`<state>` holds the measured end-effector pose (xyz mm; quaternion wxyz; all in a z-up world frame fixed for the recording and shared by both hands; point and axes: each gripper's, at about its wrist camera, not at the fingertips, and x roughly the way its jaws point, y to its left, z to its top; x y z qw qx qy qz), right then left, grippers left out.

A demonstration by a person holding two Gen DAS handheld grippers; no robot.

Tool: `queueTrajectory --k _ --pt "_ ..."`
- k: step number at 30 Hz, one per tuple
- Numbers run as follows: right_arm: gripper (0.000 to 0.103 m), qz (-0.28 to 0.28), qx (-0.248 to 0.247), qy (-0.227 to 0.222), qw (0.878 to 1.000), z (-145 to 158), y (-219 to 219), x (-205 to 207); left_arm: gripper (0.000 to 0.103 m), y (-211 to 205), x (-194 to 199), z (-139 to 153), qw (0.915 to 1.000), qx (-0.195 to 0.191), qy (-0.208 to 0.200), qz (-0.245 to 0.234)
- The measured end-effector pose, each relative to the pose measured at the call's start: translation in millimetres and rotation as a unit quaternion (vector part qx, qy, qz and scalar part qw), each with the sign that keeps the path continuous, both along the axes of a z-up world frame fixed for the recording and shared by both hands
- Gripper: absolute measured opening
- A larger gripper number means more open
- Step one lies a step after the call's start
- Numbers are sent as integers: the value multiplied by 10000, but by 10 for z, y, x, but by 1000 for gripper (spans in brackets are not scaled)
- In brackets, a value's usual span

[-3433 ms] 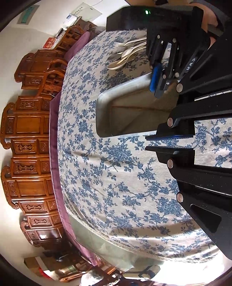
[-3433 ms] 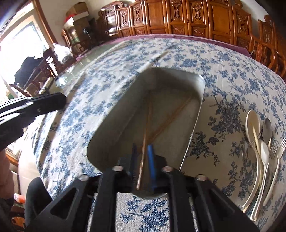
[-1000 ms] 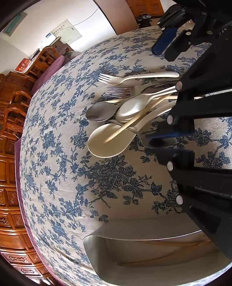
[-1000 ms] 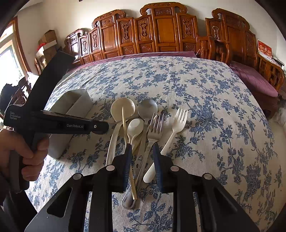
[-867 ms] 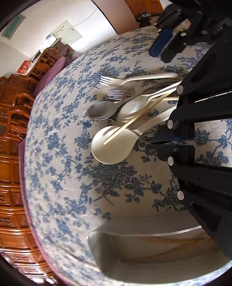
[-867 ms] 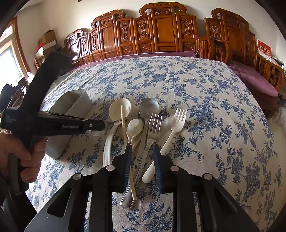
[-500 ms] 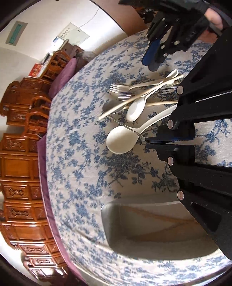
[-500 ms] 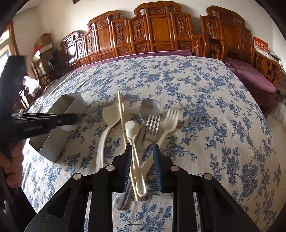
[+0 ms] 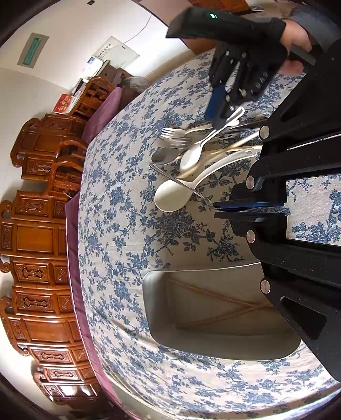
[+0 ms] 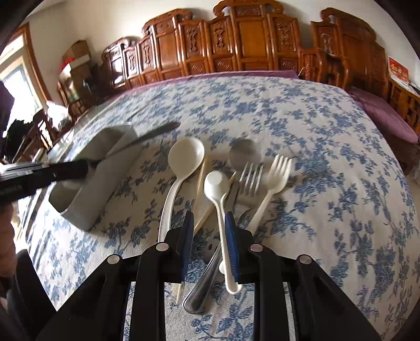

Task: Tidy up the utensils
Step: 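Carry the metal spoon into the metal box with the left tool while the right tool holds the chopstick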

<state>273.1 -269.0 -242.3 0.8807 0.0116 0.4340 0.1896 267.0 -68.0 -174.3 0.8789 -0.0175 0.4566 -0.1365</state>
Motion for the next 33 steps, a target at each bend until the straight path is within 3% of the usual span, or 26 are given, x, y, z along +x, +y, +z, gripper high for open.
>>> queueTrajectory --k 2,9,14,33 --pt "21 65 -60 58 9999 -34 44 -4 1 13 -20 21 10000 7 -46 13" --pt "18 299 193 265 9990 -71 170 -15 1 45 -130 41 9999 -56 -100 30" --pt "12 472 -2 385 9981 -142 342 -33 1 58 -201 -13 10000 -32 -60 36" --pt "10 416 -379 710 9959 -281 388 -242 1 70 -468 18 9999 2 -116 -9"
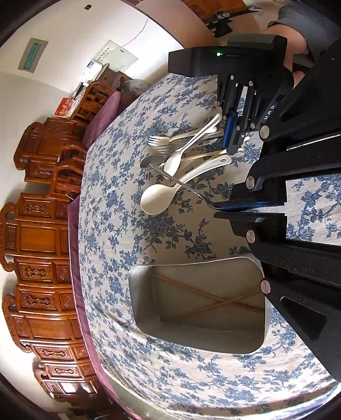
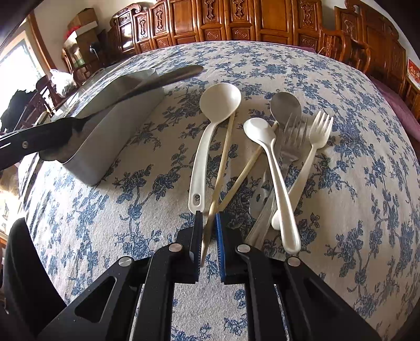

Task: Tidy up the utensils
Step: 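Carry the metal spoon into the metal box with the left tool while the right tool holds the chopstick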

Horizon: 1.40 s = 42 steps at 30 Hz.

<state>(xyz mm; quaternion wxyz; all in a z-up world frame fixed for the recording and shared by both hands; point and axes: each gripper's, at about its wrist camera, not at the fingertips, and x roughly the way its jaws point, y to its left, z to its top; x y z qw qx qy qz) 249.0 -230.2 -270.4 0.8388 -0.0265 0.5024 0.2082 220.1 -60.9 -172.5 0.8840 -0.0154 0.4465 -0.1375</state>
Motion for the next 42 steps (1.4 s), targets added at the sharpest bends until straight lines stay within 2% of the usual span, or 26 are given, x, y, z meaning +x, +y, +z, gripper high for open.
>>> queueTrajectory --k 6,13,19,30,42 --pt "6 -140 63 -101 9998 107 -93 -73 1 69 -70 81 10000 0 -70 38" --pt "6 -396 104 -440 9982 286 -184 -92 1 194 -97 142 9998 39 -149 156" --pt "6 -556 224 -569 9966 351 -265 -70 1 448 -27 174 9986 102 -222 469" --pt "6 -266 236 -727 9967 399 -40 -76 1 936 168 63 9929 441 -178 1093" --pt "6 2 561 -863 9947 609 190 -140 1 1073 404 -210 9883 801 93 1297"
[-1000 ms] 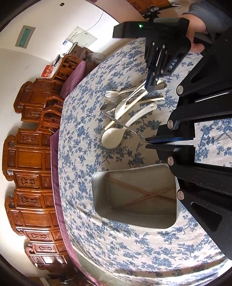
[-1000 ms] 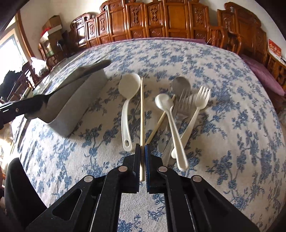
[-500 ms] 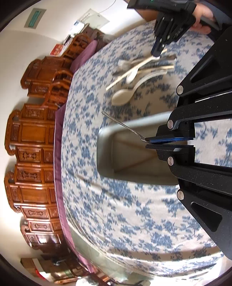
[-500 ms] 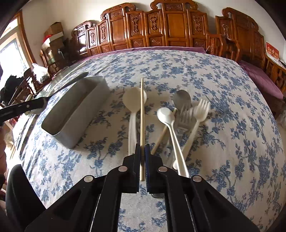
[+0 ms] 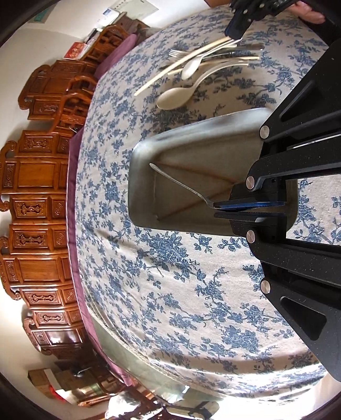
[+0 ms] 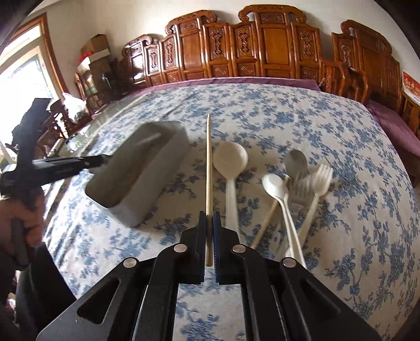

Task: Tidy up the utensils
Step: 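Carry the metal spoon into the metal box with the left tool while the right tool holds the chopstick, then open the left tool to drop the spoon while the right tool carries the chopstick over the box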

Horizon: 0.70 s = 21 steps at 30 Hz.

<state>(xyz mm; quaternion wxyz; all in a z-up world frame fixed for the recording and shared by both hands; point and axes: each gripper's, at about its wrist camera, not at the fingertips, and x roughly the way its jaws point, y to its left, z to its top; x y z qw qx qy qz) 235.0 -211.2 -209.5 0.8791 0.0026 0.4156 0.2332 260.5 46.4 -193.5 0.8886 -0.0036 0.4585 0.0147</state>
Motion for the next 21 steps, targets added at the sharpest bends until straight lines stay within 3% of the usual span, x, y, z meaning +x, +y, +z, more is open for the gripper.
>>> queueTrajectory --k 11,21 --pt "6 291 14 -13 9996 32 244 -41 2 -147 191 -151 9992 254 247 -196" --pt "6 317 70 16 9995 49 284 -40 2 -123 138 -37 9994 100 162 -285"
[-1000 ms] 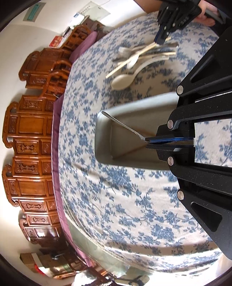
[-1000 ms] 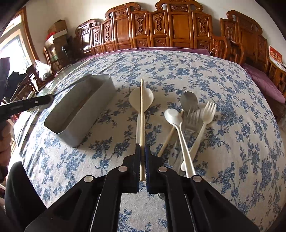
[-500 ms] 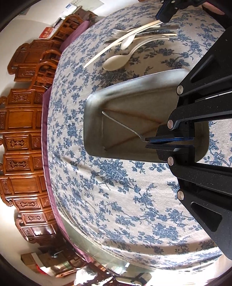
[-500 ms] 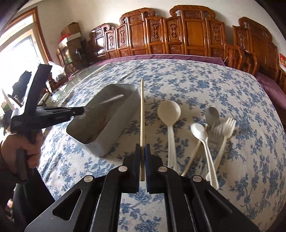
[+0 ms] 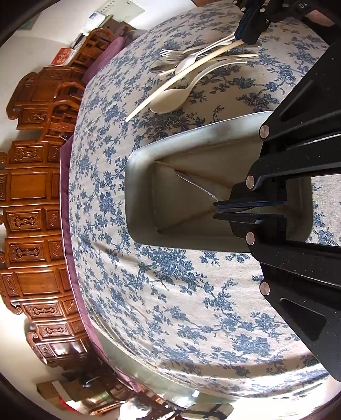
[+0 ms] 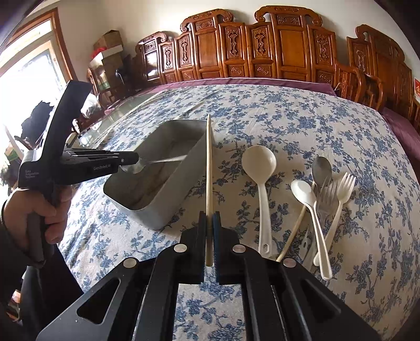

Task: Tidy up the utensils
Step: 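Open the left tool to drop the spoon while the right tool carries the chopstick over the box, then lower the chopstick into the metal box and open the right tool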

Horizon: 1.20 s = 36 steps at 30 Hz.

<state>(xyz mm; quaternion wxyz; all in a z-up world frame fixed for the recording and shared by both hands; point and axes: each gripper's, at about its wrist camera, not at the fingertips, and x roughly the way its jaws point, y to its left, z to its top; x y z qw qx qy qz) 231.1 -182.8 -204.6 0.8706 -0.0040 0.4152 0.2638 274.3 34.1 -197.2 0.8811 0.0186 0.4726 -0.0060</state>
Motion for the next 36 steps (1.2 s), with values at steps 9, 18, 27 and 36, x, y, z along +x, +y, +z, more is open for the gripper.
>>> queueTrajectory --k 9,18,27,36 --pt "6 216 -43 -88 9997 103 294 -13 3 96 -82 111 9998 -168 -63 -38" --pt "6 268 -113 13 9996 96 666 102 16 307 -192 284 9995 -189 -238 2" --pt "6 149 -134 305 9993 3 1008 287 21 553 -287 489 9992 -176 -327 -168" --pt "6 37 -392 560 9977 -114 1222 446 22 610 -362 650 9979 -163 -425 -459"
